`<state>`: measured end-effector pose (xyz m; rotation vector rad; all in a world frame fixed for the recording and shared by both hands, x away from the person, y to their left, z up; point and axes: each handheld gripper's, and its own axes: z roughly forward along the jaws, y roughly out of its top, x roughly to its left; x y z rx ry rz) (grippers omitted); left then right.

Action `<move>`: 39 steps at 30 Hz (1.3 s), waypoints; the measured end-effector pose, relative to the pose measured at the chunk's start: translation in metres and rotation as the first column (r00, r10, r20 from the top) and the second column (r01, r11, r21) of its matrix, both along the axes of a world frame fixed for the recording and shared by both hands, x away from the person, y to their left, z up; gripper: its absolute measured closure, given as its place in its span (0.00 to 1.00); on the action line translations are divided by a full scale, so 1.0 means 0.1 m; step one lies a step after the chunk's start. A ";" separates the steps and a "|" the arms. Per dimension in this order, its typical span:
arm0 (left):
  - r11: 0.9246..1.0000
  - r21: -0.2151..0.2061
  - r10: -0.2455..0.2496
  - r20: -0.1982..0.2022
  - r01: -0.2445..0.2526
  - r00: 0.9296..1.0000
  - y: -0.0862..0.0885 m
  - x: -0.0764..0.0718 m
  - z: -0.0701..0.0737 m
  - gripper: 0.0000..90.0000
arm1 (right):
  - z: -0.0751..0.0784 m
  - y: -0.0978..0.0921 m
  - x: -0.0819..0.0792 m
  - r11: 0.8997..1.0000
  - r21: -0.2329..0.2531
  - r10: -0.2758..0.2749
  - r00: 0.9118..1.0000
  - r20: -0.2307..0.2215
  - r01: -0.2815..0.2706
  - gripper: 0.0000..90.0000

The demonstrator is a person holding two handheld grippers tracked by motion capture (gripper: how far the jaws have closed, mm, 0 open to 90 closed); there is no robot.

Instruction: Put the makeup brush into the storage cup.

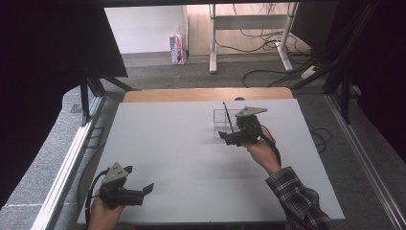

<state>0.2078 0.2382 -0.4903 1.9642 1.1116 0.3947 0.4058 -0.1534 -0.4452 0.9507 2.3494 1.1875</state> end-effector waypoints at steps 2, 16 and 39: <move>1.000 -0.002 -0.007 -0.001 0.007 1.000 0.00 0.00 0.00 0.00 | -0.01 -0.01 -0.02 1.000 0.000 0.002 1.000 -0.005 -0.002 0.06; 1.000 0.007 -0.021 -0.021 0.021 1.000 0.03 0.02 -0.03 0.00 | -0.08 -0.09 -0.15 1.000 -0.007 0.019 1.000 -0.018 -0.019 0.05; 0.999 0.037 -0.005 -0.017 0.006 1.000 0.09 0.04 -0.05 0.00 | -0.07 -0.24 -0.40 0.999 -0.027 0.036 0.999 -0.039 -0.037 0.03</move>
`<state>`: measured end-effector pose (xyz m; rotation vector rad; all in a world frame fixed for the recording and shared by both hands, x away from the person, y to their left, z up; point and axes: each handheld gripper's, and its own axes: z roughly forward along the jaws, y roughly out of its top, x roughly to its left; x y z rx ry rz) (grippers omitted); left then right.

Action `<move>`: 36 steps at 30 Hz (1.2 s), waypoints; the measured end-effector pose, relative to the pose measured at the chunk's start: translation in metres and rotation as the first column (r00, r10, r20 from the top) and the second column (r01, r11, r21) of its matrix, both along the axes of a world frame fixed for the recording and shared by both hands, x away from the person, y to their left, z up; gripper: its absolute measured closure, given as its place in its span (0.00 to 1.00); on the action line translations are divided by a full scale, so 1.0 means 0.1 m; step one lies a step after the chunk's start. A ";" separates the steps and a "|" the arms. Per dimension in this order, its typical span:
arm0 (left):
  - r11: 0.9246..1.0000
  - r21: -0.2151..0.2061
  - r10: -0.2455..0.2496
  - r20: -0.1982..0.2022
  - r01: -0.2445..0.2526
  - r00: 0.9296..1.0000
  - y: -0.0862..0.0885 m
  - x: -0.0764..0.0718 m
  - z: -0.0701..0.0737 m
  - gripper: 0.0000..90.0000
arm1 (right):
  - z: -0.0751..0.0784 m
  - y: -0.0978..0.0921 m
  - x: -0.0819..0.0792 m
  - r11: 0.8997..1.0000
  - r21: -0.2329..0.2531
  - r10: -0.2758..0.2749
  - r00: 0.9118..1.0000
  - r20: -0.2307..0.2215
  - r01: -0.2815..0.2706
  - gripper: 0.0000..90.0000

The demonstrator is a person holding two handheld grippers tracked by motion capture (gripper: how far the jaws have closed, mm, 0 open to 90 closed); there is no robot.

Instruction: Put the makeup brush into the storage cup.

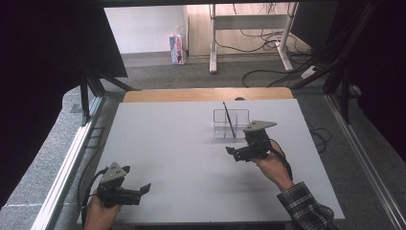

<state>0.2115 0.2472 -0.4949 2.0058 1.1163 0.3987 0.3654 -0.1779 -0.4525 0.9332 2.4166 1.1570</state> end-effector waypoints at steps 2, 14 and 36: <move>1.000 0.004 0.003 -0.005 -0.003 1.000 0.00 0.00 -0.01 0.00 | 0.00 -0.02 -0.02 1.000 -0.006 -0.002 1.000 0.001 0.002 0.03; 1.000 0.009 -0.002 -0.006 0.002 1.000 -0.01 0.01 -0.01 0.00 | 0.01 -0.11 -0.17 1.000 -0.025 -0.017 1.000 0.013 0.017 0.03; 1.000 -0.003 0.003 -0.023 -0.003 1.000 0.00 0.01 0.00 0.00 | -0.04 -0.23 -0.40 0.999 -0.036 -0.011 1.000 -0.002 0.011 0.02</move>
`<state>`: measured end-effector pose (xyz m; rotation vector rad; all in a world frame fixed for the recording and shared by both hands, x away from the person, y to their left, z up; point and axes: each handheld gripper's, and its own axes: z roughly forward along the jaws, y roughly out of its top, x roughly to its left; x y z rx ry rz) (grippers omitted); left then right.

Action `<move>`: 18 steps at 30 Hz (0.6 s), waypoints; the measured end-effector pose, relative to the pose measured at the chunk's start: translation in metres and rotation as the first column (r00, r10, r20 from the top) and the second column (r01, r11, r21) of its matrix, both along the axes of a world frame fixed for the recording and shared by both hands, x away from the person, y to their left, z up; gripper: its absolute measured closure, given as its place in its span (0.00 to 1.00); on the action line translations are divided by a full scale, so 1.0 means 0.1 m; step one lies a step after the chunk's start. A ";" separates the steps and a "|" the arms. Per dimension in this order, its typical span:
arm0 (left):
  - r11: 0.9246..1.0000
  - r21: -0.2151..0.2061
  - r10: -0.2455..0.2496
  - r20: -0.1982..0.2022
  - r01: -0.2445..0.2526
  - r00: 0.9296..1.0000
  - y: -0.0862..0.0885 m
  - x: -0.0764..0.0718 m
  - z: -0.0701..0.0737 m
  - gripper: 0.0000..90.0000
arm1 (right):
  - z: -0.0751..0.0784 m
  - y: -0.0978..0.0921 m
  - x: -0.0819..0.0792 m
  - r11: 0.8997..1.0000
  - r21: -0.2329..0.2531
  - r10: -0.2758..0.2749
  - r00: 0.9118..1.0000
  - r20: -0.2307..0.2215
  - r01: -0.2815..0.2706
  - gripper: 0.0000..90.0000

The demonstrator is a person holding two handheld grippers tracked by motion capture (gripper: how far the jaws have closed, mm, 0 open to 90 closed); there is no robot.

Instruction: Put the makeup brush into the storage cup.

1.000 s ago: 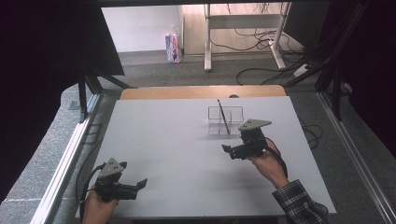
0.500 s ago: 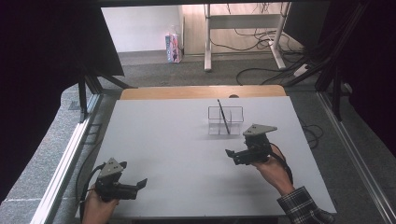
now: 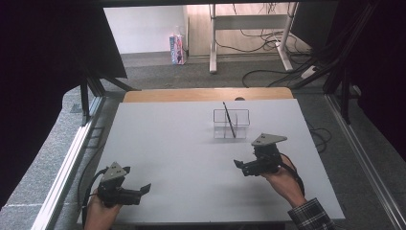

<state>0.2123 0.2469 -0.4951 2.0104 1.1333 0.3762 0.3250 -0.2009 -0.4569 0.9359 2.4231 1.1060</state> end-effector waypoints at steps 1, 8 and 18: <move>1.000 0.001 0.000 0.000 0.000 1.000 0.00 0.00 0.00 0.00 | 0.00 -0.01 -0.01 1.000 -0.002 0.001 1.000 0.000 -0.001 0.02; 1.000 0.006 0.002 0.002 -0.002 1.000 0.00 0.00 0.00 0.00 | -0.01 -0.05 -0.06 1.000 -0.007 0.002 1.000 0.001 -0.002 0.01; 1.000 0.014 0.001 0.005 -0.001 1.000 0.00 0.00 0.00 0.00 | -0.01 -0.10 -0.12 1.000 -0.012 -0.004 1.000 0.000 0.004 0.00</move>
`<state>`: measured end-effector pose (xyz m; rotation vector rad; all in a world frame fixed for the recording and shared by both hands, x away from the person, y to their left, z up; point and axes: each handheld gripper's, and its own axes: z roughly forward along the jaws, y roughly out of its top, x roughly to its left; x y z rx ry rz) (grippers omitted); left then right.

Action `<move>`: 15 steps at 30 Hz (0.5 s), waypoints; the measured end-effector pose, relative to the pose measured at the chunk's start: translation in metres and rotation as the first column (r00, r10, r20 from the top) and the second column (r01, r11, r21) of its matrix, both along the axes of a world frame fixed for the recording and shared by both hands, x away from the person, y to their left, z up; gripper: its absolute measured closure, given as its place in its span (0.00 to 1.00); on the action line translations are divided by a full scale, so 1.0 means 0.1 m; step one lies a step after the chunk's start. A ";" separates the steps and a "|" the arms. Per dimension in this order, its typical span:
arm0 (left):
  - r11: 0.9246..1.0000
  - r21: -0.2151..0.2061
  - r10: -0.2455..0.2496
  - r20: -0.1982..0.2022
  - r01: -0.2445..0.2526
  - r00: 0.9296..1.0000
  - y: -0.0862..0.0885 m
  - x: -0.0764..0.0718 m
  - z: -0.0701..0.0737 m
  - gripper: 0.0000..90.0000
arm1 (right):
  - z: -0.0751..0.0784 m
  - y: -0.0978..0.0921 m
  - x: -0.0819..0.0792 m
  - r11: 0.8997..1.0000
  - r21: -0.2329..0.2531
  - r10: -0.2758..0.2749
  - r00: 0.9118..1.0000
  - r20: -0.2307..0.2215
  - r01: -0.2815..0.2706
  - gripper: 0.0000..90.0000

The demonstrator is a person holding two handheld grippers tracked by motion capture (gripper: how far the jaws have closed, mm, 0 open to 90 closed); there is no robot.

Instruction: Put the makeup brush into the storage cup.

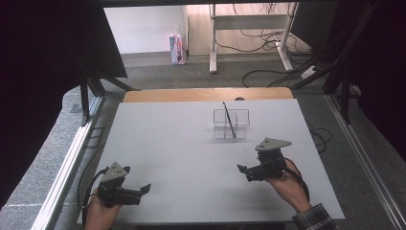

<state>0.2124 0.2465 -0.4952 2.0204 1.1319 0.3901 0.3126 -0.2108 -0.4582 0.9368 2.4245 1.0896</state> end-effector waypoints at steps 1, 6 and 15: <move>1.000 0.000 0.000 0.002 0.000 1.000 0.00 0.00 0.00 0.00 | 0.00 -0.01 0.00 1.000 0.000 0.000 1.000 -0.001 0.000 0.00; 1.000 0.001 0.001 0.002 -0.001 1.000 0.00 0.00 0.00 0.00 | 0.00 -0.03 -0.03 1.000 -0.002 -0.004 1.000 -0.006 0.004 0.00; 1.000 0.000 0.000 0.006 0.000 1.000 0.00 0.00 0.00 0.00 | -0.01 -0.08 -0.08 1.000 -0.009 -0.007 1.000 -0.009 0.007 0.00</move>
